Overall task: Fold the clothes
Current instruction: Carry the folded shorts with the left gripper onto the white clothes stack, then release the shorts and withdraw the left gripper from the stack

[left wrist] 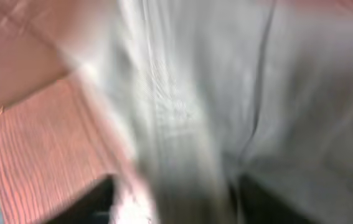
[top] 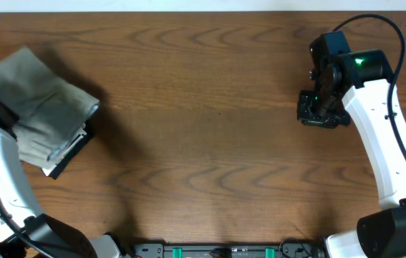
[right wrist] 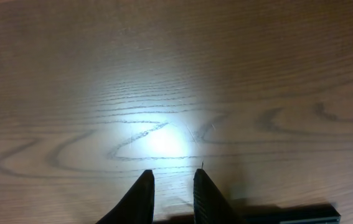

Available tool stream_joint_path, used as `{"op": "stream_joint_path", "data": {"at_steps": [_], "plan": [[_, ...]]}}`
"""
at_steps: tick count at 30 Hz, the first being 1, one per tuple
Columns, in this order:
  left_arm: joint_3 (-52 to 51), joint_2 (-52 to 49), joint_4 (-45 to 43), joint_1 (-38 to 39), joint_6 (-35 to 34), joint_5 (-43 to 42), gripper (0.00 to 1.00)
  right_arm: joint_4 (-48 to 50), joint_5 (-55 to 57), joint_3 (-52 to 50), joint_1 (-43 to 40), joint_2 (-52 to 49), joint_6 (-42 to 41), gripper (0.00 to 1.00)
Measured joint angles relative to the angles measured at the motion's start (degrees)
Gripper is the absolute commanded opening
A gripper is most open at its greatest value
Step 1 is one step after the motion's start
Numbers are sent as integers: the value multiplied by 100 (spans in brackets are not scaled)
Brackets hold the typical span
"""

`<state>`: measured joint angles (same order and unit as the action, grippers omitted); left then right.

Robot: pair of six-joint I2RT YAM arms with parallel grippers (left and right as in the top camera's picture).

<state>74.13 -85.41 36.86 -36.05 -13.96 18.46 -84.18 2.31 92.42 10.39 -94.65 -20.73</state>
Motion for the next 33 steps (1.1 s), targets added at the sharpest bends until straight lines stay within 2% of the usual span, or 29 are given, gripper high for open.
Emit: {"op": "stream_joint_path", "data": {"at_steps": [7, 16, 19, 24, 28, 31, 33], "plan": [[0, 0, 61, -232, -605, -275, 98, 11, 7, 0, 0, 0, 2, 21], [0, 2, -151, -87, -627, -2295, 98, 199, 7, 0, 0, 0, 2, 21], [0, 33, -243, 361, -328, -2691, 98, 415, 4, 0, 0, 0, 2, 20], [0, 205, -210, 1731, 409, -3016, 98, 1119, -4, 0, 0, 0, 11, 20], [2, 269, 2, 2817, 896, -3123, 98, 1808, -22, 0, -7, 0, 76, 38], [0, 269, 92, 3471, 1130, -3095, 98, 2210, -42, 0, -52, 0, 160, 63], [0, 269, 256, 3742, 1233, -3001, 98, 2323, -105, 0, -144, 0, 258, 69]]}}
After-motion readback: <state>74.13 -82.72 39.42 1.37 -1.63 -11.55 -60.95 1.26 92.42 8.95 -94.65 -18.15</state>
